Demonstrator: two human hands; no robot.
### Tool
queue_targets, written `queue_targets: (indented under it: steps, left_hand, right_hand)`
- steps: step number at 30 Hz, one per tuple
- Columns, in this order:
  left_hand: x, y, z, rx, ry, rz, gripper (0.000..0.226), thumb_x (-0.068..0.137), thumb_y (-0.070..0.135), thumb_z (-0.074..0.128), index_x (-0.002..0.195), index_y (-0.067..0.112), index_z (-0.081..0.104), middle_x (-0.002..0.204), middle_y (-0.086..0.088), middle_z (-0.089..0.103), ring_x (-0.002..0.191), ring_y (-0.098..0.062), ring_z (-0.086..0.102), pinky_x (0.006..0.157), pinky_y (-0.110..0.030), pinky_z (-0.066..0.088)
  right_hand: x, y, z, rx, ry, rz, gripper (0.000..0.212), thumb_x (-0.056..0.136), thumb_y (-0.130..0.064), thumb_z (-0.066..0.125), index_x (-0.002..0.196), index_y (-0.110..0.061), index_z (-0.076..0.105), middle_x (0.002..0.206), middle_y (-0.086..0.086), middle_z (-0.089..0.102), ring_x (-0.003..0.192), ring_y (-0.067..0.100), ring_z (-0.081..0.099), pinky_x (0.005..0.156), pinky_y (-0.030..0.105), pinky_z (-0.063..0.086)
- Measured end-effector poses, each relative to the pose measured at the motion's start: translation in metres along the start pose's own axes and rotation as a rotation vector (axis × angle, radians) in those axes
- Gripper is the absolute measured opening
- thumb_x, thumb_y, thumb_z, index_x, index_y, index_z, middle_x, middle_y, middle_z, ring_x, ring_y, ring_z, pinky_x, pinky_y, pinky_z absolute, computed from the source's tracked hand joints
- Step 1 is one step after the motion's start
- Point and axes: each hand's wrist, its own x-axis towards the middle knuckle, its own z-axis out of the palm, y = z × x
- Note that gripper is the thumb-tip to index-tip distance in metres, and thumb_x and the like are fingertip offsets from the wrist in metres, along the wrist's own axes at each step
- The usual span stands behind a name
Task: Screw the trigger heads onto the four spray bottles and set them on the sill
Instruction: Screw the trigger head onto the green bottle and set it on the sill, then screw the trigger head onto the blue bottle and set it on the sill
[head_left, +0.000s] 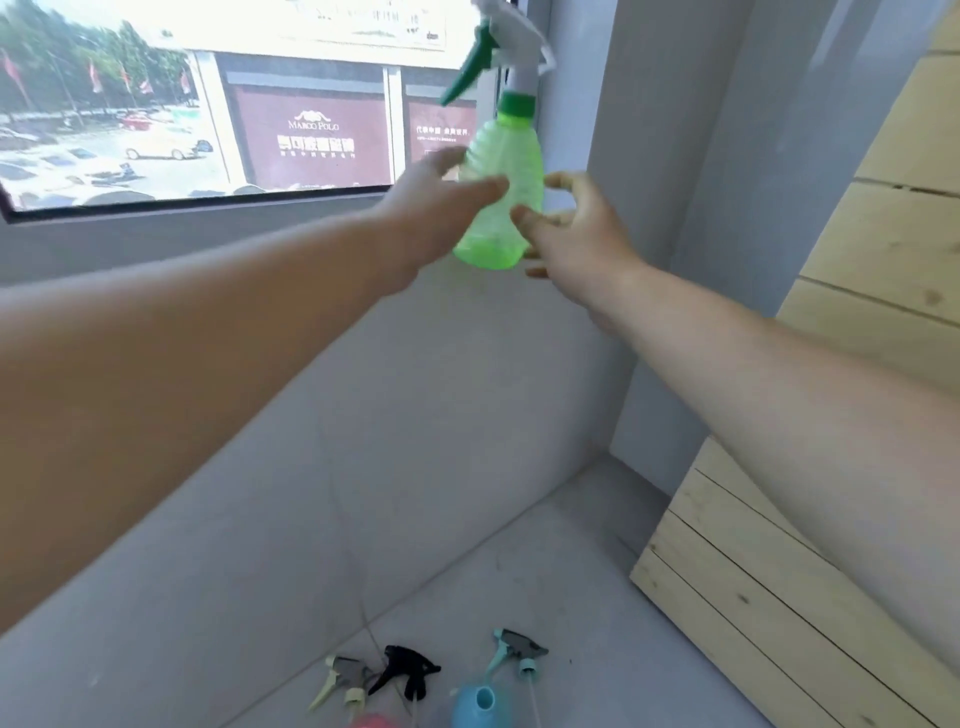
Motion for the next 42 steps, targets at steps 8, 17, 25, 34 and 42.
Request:
queue_targets:
  steps: [8,17,25,34,42]
  left_hand:
    - [0.072,-0.006,-0.007,0.152,0.085,-0.046,0.050,0.098,0.046,0.062,0.143,0.025,0.056,0.121,0.003,0.065,0.101,-0.015,0.063,0.078,-0.025,0.051]
    - [0.092,-0.033,-0.007,0.144,0.107,-0.086,0.068,0.095,0.052,0.065,0.154,0.025,0.045,0.134,-0.003,0.068,0.120,-0.024,0.070,0.104,-0.041,0.058]
    - [0.088,-0.037,-0.011,0.208,0.116,-0.104,0.093,0.091,0.062,0.063,0.164,0.022,0.023,0.142,-0.004,0.056,0.120,-0.024,0.062,0.105,-0.038,0.053]
    - [0.020,-0.024,-0.015,0.117,0.204,0.074,0.068,0.097,0.049,0.063,0.152,0.018,0.041,0.127,0.001,0.059,0.097,-0.012,0.058,0.071,-0.024,0.046]
    - [-0.100,-0.113,0.033,0.013,-0.088,-0.062,0.041,0.098,0.031,0.069,0.133,0.013,0.059,0.110,-0.008,0.072,0.081,-0.007,0.064,0.079,-0.022,0.052]
  right_hand:
    - [0.085,0.000,0.024,-0.115,-0.010,-0.005,0.051,0.094,-0.041,0.059,0.141,-0.028,0.045,0.131,0.005,0.059,0.097,0.024,0.068,0.091,0.044,0.059]
    - [0.097,0.018,0.033,-0.148,-0.042,-0.003,0.053,0.095,-0.042,0.059,0.144,-0.028,0.043,0.135,0.007,0.059,0.120,0.022,0.059,0.084,0.029,0.046]
    - [0.085,0.031,0.026,-0.128,-0.024,0.025,0.063,0.091,-0.045,0.063,0.148,-0.030,0.039,0.135,0.003,0.060,0.099,0.022,0.058,0.093,0.036,0.054]
    - [0.022,0.038,0.006,-0.045,0.060,0.018,0.052,0.091,-0.042,0.065,0.137,-0.025,0.051,0.103,-0.009,0.068,0.105,0.017,0.065,0.095,0.042,0.056]
    - [-0.096,0.105,0.011,0.001,0.024,0.209,0.032,0.091,-0.035,0.068,0.118,-0.020,0.059,0.086,0.002,0.072,0.094,0.032,0.072,0.091,0.053,0.056]
